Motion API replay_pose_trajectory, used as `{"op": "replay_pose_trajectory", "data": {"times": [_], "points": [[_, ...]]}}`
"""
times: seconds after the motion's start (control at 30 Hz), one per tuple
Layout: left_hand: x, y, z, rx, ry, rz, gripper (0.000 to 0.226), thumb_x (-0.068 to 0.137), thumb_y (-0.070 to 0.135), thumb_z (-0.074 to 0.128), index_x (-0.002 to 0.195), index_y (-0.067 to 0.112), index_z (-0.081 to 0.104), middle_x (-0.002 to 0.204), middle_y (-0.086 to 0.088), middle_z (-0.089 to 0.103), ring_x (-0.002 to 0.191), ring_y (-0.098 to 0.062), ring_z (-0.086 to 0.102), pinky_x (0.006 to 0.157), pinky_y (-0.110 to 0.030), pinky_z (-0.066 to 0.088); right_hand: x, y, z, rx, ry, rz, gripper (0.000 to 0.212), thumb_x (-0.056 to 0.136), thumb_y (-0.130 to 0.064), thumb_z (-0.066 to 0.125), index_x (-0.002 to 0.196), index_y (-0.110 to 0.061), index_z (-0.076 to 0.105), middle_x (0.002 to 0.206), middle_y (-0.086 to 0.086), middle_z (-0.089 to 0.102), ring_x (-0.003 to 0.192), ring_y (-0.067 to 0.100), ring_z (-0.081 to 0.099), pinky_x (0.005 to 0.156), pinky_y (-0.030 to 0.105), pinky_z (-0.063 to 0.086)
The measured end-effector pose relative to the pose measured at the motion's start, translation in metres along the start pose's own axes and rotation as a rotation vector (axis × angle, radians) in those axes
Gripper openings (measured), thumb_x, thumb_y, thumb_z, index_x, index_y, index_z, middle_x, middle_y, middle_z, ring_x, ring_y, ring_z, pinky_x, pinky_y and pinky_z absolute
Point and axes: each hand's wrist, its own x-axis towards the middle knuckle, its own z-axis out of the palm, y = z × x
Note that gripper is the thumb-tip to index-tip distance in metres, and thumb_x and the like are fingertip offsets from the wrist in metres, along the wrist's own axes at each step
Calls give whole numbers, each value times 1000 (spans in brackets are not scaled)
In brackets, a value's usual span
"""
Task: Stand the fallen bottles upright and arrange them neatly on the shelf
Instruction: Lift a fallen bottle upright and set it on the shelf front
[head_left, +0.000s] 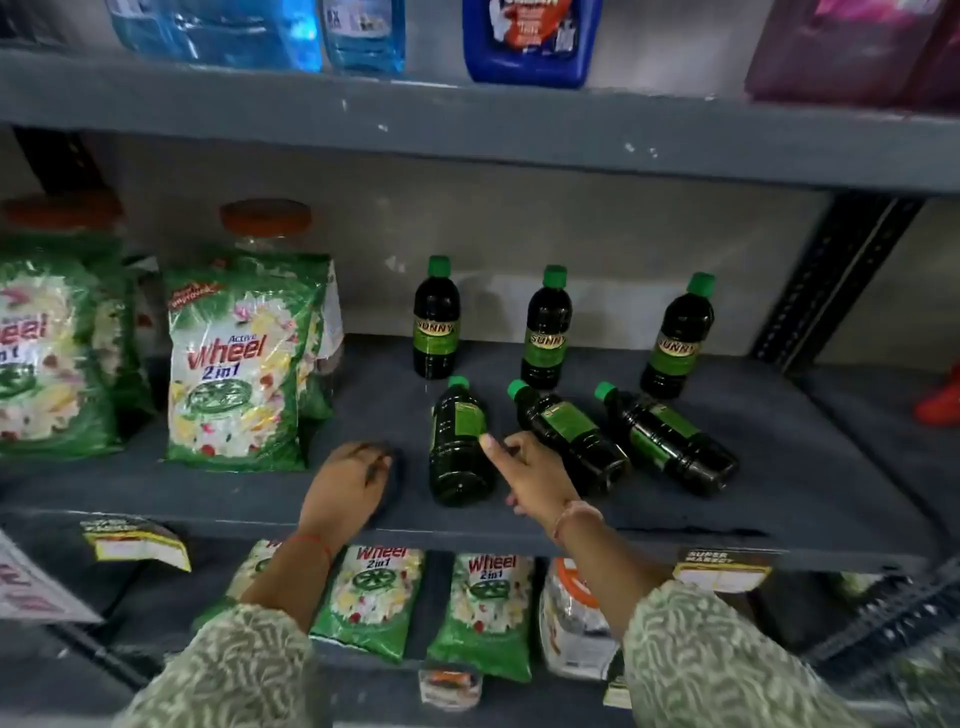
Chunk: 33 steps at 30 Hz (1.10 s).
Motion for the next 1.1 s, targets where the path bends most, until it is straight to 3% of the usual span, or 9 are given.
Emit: {"op": "replay_pose_trajectory", "data": {"times": [0.07,0.2,0.37,0.47,0.53,0.63,0.77,0.93,1.1], "points": [[12,-7,4,95,-64,30,49,93,33,34,134,8,44,144,-15,43,135,-33,35,113,-40,27,10,-11,10,-45,-38,115,82,62,-78,52,109,-11,50,101,7,59,78,24,62,76,43,57],[22,-15,19,209,-147,24,55,96,38,25,146,16,16,159,-4,9,147,-25,3,120,-40,5,23,-30,23,-103,-70,281,86,54,-79,59,105,-10,58,102,7,62,91,29,63,83,45,55],[19,-19,24,279,-162,18,85,74,56,-3,145,14,15,158,-6,14,147,-26,7,119,-40,8,43,-33,40,-13,-28,309,58,57,-57,71,93,-11,67,98,7,70,90,27,65,87,41,54],[20,-19,25,268,-136,32,88,72,56,-5,145,13,18,157,-6,17,146,-25,10,119,-40,10,50,-31,45,-15,80,237,51,61,-55,71,86,-10,68,91,9,70,85,27,65,78,38,54],[20,-19,25,248,-127,18,75,81,50,6,145,14,20,157,-5,19,146,-24,11,119,-39,10,54,-30,48,-74,248,135,57,64,-55,71,91,-6,61,92,9,66,86,28,62,69,34,50],[21,-20,24,250,-131,14,68,83,44,13,145,15,21,157,-4,21,146,-23,11,119,-36,10,59,-23,50,-148,434,-93,67,63,-52,74,103,-3,51,103,13,60,94,31,58,71,36,47],[22,-20,25,254,-137,1,60,91,42,18,145,16,20,157,-3,19,146,-22,10,119,-36,10,59,-7,48,-125,399,-181,85,58,-45,80,124,-6,43,119,11,55,110,26,53,86,34,46],[24,-17,23,229,-145,-19,53,96,33,30,145,15,20,157,-3,17,146,-22,9,120,-36,9,53,5,54,30,350,-198,77,62,-32,81,126,-13,43,120,6,58,108,17,57,93,36,50],[24,-15,22,227,-157,-33,53,96,33,30,145,15,19,158,-2,16,147,-22,8,120,-36,8,53,6,57,-40,348,-190,98,54,-40,84,134,-12,34,128,9,43,120,21,42,104,32,37]]}}
